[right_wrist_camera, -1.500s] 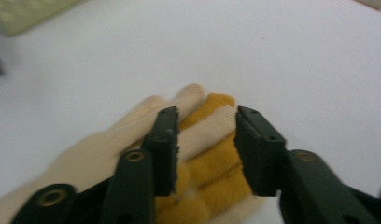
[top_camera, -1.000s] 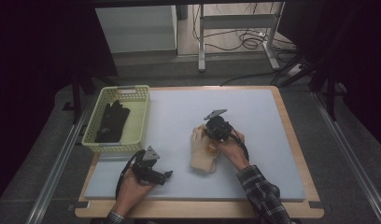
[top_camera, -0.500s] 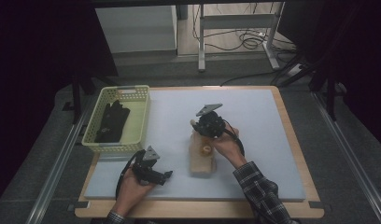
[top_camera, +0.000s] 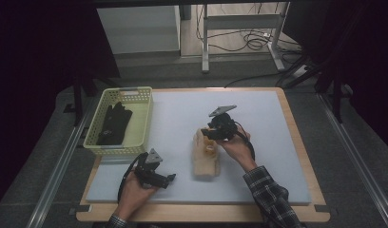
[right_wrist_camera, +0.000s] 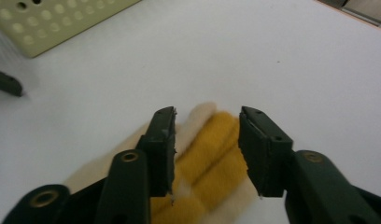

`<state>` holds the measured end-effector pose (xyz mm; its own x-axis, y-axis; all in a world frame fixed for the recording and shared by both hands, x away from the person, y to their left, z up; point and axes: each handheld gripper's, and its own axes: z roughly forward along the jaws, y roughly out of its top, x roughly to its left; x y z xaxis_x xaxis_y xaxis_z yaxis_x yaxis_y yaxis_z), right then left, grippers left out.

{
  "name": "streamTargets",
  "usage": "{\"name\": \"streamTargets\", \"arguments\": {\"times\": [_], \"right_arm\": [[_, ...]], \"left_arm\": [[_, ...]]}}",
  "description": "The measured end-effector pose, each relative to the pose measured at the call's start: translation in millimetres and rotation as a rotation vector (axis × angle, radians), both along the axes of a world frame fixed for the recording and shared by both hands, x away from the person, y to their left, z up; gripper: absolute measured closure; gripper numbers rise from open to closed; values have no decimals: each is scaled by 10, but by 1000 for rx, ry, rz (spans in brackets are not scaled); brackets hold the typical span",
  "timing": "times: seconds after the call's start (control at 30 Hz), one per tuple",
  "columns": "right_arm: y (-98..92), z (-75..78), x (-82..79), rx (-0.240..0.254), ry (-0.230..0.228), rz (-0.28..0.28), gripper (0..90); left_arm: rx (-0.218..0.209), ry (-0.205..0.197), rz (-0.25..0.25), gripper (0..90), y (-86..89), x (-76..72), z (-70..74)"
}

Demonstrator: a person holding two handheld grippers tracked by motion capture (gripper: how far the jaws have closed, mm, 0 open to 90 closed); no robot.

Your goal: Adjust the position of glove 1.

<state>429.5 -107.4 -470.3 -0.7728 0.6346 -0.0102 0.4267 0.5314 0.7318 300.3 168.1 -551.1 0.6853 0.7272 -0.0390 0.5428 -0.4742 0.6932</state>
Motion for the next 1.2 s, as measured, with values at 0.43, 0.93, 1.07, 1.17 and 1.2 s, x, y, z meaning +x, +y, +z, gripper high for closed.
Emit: {"name": "streamTargets", "arguments": {"times": [0.43, 0.93, 1.07, 1.17, 1.2], "right_arm": [[-488, -180, -529, -16, 36, 57, 871], [-337, -389, -903, 39, 88, 124, 622], [-306, -428, -933, 42, 72, 109, 814], [-294, -344, -975, 21, 41, 117, 825], [-307, -291, -984, 29, 34, 117, 824]], "left_arm": [[-4, -1, 2, 13, -3, -1, -2], [-4, -1, 3, 14, -4, -1, -2], [-4, -1, 3, 14, -4, -1, -2], [-6, -1, 5, 14, -5, -1, -3], [-6, -1, 4, 14, -5, -1, -3]]}}
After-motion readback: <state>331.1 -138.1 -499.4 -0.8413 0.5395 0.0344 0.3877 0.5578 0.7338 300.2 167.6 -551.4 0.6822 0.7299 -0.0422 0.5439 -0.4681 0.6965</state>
